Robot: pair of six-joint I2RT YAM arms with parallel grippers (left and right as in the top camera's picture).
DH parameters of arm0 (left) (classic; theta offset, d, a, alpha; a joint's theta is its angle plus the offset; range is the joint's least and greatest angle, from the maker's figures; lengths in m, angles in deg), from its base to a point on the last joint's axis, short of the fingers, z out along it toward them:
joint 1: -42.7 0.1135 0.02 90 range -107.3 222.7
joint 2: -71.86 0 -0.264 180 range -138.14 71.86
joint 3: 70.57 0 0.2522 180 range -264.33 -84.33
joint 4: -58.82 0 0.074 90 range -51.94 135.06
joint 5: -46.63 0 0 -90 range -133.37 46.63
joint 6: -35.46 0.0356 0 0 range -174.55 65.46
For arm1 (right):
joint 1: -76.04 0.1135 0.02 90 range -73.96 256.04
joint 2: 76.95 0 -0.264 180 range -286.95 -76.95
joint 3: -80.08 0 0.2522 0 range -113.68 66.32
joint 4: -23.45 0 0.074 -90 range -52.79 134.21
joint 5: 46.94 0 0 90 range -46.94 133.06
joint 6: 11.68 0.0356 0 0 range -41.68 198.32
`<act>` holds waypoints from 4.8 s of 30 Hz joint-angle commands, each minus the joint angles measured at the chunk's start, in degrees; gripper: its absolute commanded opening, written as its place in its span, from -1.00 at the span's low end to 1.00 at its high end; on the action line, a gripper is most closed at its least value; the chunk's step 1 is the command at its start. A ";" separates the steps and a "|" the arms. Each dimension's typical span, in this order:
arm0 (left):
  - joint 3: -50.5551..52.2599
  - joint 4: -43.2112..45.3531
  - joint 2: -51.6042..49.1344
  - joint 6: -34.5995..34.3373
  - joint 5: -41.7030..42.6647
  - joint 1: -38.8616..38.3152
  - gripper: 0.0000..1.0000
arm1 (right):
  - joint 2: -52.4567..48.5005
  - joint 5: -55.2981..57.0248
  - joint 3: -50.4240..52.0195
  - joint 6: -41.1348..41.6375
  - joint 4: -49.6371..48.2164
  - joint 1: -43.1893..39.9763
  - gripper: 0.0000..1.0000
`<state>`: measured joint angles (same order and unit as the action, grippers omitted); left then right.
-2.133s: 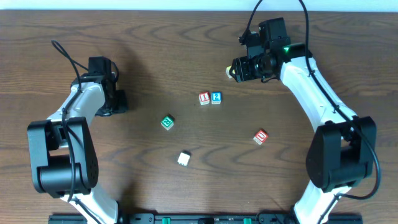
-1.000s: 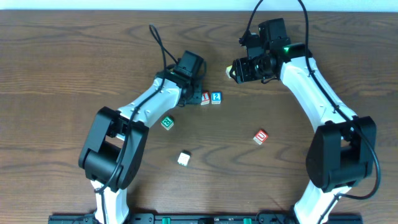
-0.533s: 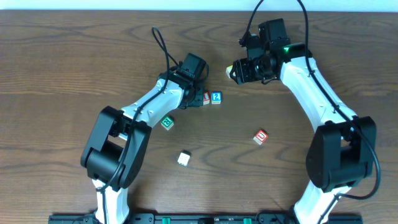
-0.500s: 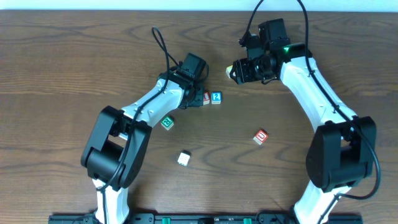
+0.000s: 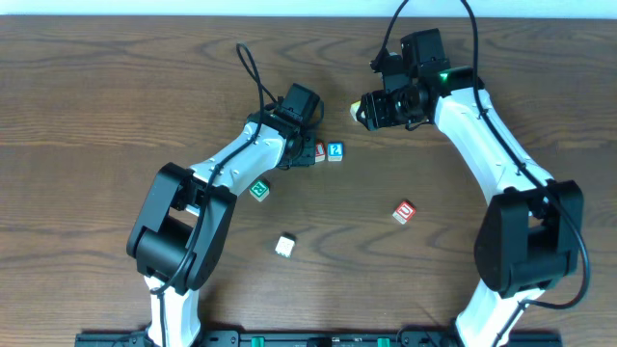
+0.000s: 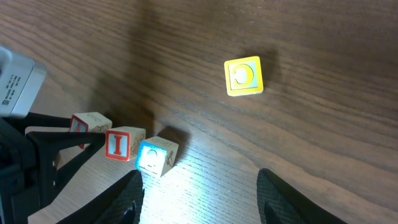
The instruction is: Spell out Ai2
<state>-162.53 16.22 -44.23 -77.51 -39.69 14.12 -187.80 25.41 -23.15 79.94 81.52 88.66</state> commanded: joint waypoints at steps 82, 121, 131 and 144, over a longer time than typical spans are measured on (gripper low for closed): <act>-0.72 4.72 -1.90 0.70 -2.40 -0.70 -0.26 | 0.59 -0.81 -0.57 -1.07 -1.27 -0.22 0.19; -5.86 4.59 -1.88 4.11 -6.91 -0.59 -0.19 | 0.59 -0.85 -0.57 -1.05 -1.25 -0.20 0.18; -7.50 0.85 -1.88 3.21 -11.67 2.38 -0.89 | 0.59 -0.83 -0.46 -1.07 1.66 -0.13 -0.98; -7.02 -2.43 -2.86 6.29 8.39 11.80 -0.89 | -0.74 -11.28 9.68 0.11 -2.82 1.66 -0.97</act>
<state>-168.87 13.99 -45.22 -73.00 -37.65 25.18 -187.88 18.96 -15.57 79.16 79.86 90.24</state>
